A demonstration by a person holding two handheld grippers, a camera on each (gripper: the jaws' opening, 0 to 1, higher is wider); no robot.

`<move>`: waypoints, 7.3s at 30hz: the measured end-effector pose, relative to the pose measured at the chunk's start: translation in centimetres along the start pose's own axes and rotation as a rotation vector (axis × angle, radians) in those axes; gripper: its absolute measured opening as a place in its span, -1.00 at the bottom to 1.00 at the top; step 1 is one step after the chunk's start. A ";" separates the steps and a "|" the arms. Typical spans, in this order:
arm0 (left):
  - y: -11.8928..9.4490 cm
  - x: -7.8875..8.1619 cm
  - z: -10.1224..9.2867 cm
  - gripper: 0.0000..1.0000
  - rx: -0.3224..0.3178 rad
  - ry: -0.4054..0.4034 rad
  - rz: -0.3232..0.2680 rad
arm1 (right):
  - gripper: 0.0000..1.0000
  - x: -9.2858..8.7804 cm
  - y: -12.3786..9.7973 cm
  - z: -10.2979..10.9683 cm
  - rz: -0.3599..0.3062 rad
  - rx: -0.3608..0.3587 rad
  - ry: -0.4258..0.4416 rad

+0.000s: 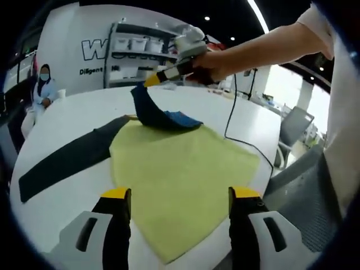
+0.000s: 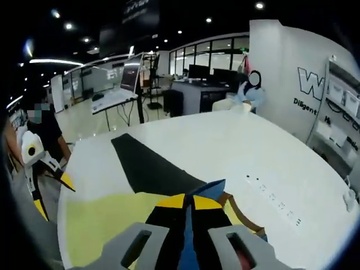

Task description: Fold the garment on the visible template until the final outline fits inside the template.

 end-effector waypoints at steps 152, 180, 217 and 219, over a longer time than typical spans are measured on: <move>-0.2 0.9 27.1 -0.98 0.690 -0.791 -0.096 | -0.64 -18.7 -17.7 12.5 -0.035 -0.167 0.231; 7.6 21.0 16.4 -0.98 0.232 -0.468 -0.242 | -0.20 -21.6 -18.8 13.6 -0.111 -0.172 0.251; 22.8 25.1 -3.9 -0.98 -0.203 -0.125 -0.037 | 0.00 -24.4 -19.8 13.4 -0.166 -0.191 0.299; 23.3 23.9 -4.7 -0.98 -0.195 -0.090 -0.001 | 0.00 -24.4 -19.8 13.4 -0.166 -0.188 0.301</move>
Point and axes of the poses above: the point that each gripper's makers call its tool centre point, and the gripper's own axes: y roughly forward along the fingers, z roughly to its left, x roughly out of its top, the point moved 8 cm from there along -y, roughly backward along the fingers, and after that the axes turned 15 degrees about x, right-handed, at the moved point
